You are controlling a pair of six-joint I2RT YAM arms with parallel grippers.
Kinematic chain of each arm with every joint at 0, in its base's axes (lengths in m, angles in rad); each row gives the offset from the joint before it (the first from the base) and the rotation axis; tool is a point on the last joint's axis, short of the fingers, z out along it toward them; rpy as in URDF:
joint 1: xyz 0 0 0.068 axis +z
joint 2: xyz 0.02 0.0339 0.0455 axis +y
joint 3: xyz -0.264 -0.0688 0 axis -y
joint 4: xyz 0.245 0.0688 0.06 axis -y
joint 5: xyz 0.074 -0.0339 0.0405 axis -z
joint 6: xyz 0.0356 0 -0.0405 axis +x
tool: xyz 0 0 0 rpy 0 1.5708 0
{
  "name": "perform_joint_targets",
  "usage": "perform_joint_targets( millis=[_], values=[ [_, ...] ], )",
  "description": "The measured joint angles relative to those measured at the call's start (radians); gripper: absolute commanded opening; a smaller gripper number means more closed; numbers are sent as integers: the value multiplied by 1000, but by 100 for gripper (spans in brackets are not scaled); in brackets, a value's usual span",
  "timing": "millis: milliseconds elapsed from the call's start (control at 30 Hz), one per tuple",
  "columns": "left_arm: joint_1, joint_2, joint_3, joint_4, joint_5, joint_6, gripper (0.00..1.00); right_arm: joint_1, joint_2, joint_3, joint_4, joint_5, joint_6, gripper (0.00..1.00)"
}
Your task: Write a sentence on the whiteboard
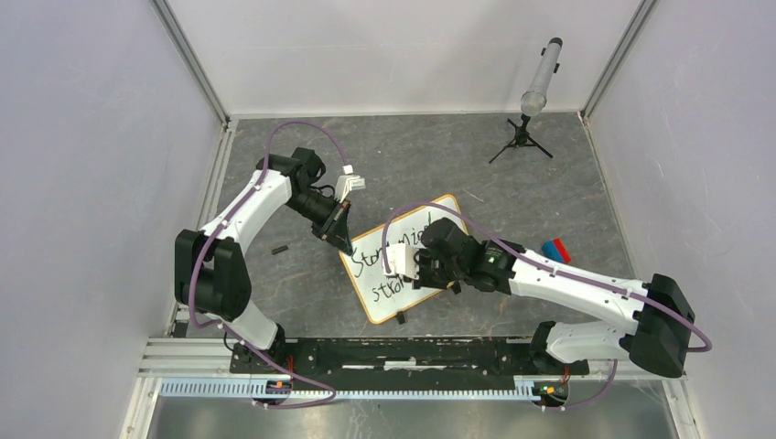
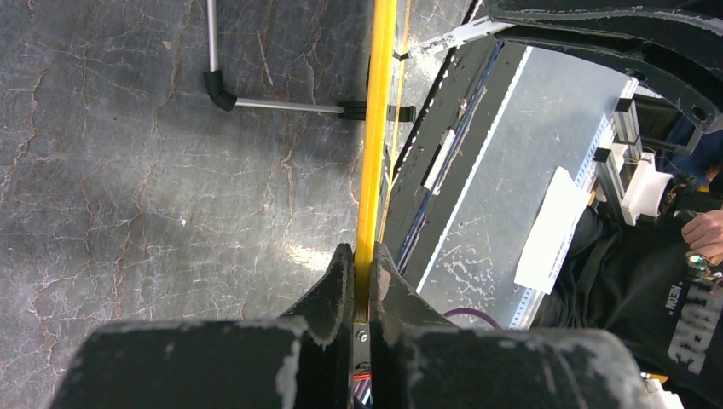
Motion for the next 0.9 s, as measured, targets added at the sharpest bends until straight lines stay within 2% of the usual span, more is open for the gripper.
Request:
perform_joint_targets(
  millis=[900],
  values=[
    [0, 0, 0, 0, -2, 0, 2, -24, -26, -48, 0, -30, 3, 0]
  ],
)
